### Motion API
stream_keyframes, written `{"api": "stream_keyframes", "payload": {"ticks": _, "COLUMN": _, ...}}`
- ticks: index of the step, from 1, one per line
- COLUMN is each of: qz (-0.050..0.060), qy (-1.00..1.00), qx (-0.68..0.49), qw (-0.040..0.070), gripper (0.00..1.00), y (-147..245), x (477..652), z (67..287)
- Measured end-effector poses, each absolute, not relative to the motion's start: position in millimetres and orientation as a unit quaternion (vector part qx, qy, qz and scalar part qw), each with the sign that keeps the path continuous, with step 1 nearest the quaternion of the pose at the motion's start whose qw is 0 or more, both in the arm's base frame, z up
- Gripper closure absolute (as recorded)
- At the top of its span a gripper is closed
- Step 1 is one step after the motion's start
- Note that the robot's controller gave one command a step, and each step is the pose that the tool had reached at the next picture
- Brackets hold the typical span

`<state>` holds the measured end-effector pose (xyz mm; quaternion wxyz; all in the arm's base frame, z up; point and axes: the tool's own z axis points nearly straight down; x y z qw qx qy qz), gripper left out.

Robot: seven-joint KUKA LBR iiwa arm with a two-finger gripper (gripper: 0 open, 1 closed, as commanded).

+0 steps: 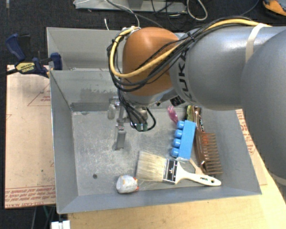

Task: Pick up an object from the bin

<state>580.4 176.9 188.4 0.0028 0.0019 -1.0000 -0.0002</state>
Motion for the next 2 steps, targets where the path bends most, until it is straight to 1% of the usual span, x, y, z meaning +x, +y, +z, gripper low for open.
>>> {"api": "stream_keyframes", "payload": {"ticks": 1, "qz": -0.001, "qy": -1.0, "qx": 0.0, "qw": -0.001, "gripper": 0.0, "y": 176, "x": 582.4, "z": 192}}
{"api": "stream_keyframes", "payload": {"ticks": 2, "qz": -0.002, "qy": -0.994, "qx": 0.105, "qw": -0.002, "gripper": 0.0, "y": 153, "x": 509.3, "z": 93}}
